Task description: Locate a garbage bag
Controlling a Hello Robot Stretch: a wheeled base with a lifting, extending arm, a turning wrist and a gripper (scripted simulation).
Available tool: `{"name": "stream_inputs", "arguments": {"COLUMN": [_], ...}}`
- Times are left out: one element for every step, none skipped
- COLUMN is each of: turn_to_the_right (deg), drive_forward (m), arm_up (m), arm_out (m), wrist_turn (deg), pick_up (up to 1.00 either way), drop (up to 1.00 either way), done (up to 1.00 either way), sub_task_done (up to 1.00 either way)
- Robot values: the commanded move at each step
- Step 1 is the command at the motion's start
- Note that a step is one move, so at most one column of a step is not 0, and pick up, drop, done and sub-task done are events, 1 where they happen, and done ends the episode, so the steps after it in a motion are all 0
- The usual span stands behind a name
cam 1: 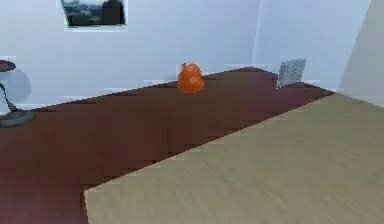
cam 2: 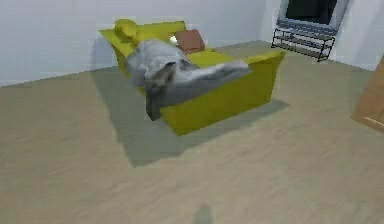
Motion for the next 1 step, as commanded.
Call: {"name": "stream_inputs", "arguments": {"turn_to_the_right": [0.0], "drive_forward": [1.0], "arm_up": [0.0], "arm_out": [0.0], "wrist_turn": [0.0], "pick_up": [0.0], "drop": [0.0], "done": [0.0], "sub_task_done": [0.0]}}
